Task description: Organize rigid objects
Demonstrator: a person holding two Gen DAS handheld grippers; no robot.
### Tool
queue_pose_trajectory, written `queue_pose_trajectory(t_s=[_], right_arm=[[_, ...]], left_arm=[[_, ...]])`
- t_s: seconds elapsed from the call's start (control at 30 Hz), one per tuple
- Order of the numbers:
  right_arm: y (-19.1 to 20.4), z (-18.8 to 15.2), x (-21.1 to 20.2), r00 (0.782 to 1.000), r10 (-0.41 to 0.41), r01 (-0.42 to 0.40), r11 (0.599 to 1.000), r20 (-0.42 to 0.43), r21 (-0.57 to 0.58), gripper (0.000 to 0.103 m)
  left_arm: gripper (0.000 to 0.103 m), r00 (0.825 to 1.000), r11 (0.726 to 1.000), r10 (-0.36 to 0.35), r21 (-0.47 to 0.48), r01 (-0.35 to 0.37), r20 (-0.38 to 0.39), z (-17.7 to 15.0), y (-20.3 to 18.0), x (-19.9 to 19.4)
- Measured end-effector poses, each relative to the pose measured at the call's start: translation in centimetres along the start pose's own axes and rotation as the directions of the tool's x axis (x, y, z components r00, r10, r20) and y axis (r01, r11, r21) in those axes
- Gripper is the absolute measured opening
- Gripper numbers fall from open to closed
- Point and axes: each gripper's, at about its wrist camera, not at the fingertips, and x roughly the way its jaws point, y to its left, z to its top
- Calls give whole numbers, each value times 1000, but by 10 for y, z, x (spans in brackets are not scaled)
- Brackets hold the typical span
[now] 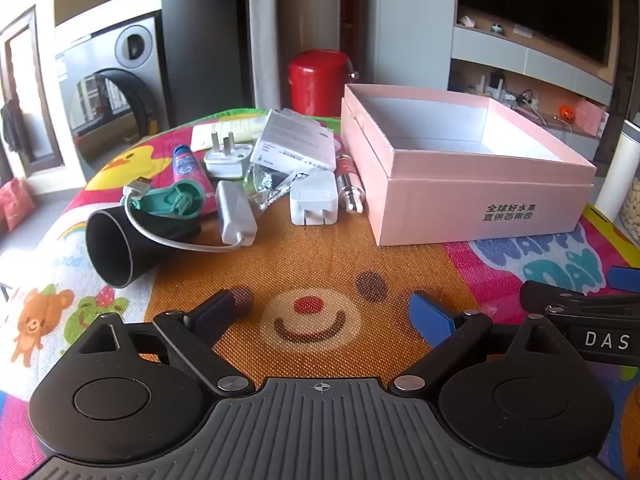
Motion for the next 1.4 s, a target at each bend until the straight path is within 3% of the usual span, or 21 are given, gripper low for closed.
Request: queue_pose_trajectory(t_s=[1.4], right_arm=[[0, 0, 0, 1000, 0, 0, 1000, 2, 0, 103]], left_arm=[[98, 1000, 1000, 3, 3, -3, 1, 0, -1, 1]])
